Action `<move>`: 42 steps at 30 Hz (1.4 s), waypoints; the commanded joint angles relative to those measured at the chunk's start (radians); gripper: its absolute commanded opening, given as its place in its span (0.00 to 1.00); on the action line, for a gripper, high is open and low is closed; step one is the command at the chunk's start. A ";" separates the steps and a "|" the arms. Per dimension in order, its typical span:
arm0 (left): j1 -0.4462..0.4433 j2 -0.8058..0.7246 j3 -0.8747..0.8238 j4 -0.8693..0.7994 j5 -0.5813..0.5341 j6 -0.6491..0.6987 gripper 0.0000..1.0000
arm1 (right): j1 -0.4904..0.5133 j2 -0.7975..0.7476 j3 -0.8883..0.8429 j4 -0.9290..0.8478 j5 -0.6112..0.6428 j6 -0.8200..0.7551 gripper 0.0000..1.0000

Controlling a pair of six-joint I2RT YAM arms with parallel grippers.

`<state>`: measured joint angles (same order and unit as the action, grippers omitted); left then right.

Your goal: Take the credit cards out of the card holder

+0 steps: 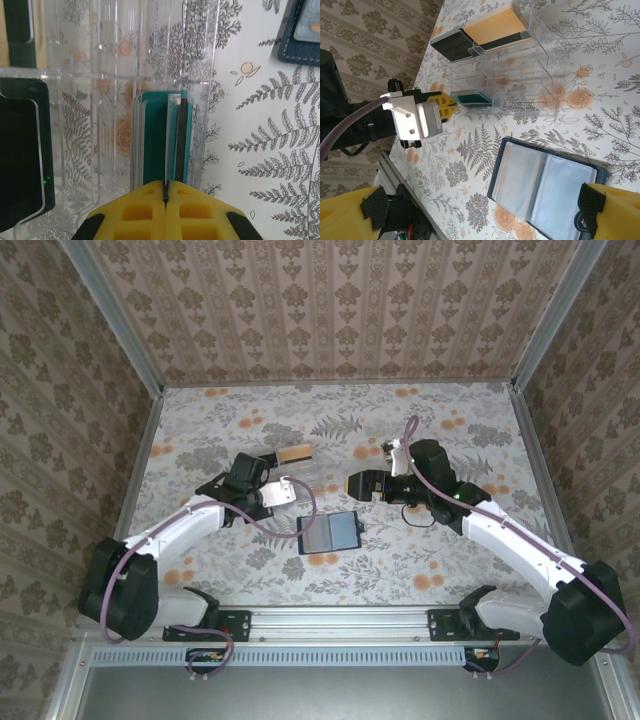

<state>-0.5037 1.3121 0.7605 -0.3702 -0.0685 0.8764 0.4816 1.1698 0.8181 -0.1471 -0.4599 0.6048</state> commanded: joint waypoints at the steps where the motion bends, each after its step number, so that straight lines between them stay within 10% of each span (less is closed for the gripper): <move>1: 0.012 0.005 -0.016 -0.001 -0.019 0.025 0.00 | -0.008 0.008 0.033 -0.001 -0.026 -0.011 1.00; 36: 0.015 -0.143 -0.024 0.021 -0.062 -0.089 0.35 | -0.015 0.026 0.018 0.021 -0.049 0.013 1.00; 42: 0.017 -0.249 -0.024 0.030 -0.067 -0.282 0.65 | -0.003 0.064 0.031 0.018 -0.055 0.017 1.00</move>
<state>-0.4957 1.1133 0.7456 -0.3435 -0.1246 0.7303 0.4740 1.2140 0.8181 -0.1360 -0.4938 0.6090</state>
